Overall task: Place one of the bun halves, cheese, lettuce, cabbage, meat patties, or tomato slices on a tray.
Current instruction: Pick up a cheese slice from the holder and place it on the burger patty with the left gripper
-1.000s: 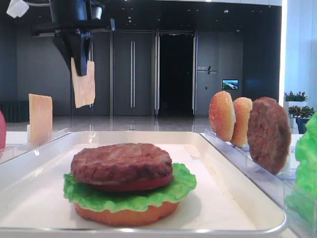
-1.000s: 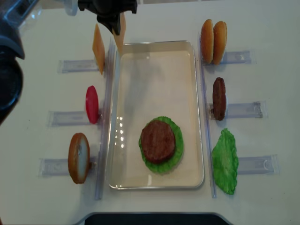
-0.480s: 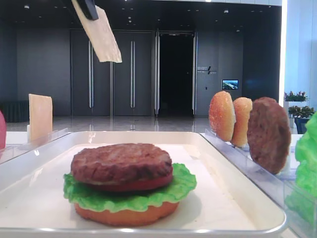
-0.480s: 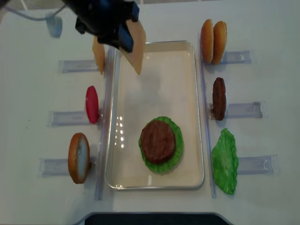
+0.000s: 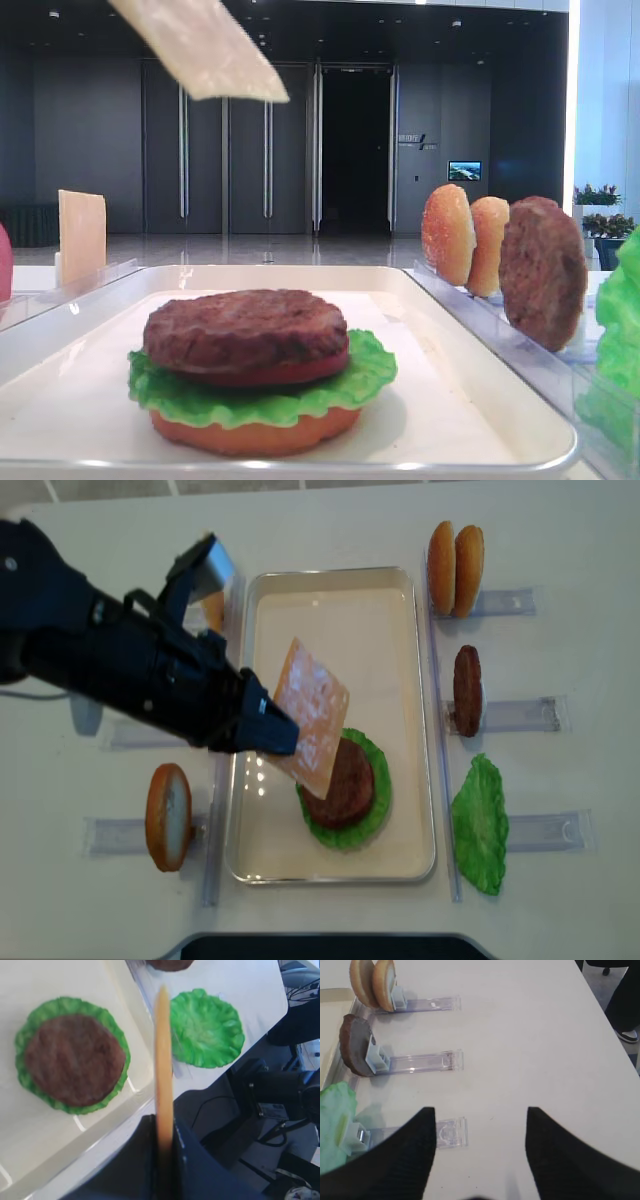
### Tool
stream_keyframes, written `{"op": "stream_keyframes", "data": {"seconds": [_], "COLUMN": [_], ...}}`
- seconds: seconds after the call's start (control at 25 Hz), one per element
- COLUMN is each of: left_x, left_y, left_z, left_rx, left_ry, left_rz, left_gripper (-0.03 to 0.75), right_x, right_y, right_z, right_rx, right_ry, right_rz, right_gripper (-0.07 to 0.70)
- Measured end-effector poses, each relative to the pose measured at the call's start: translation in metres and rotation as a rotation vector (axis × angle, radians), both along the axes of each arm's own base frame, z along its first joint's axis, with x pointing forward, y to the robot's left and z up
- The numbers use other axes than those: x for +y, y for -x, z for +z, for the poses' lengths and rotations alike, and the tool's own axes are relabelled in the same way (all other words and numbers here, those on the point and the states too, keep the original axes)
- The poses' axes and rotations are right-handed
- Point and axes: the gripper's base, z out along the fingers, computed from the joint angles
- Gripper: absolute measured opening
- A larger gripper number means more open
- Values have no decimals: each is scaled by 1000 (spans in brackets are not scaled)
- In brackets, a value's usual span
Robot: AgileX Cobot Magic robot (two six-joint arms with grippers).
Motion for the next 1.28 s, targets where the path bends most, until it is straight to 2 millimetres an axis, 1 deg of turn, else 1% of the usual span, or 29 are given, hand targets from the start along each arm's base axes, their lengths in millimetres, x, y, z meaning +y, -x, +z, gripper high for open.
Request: {"op": "stream_keyframes", "data": {"seconds": [0.12,0.28,0.44,0.6,0.72,0.88,1.04,1.28], "left_x": [2,3,0,-8,-12,-14,-15,-14], "left_y": [8,9,2,-7,-11,-13,-15,-18], "left_z": [-18,-29,-42,-55,-63,-76,-85,-89], "left_rx": [65,57,62,49,58,94,114,98], "left_ry": [16,29,22,63,86,71,58,39], "left_rz": [40,73,62,20,-14,-40,-51,-43], "left_gripper": [36,36,36,36,36,36,36,36], "right_x": [0,0,0,0,0,0,0,0], "right_y": [0,0,0,0,0,0,0,0], "right_z": [0,0,0,0,0,0,0,0], "right_rx": [0,0,0,0,0,0,0,0], "right_ry": [0,0,0,0,0,0,0,0], "right_rz": [0,0,0,0,0,0,0,0], "right_gripper": [411,411,411,411,411,411,411,411]}}
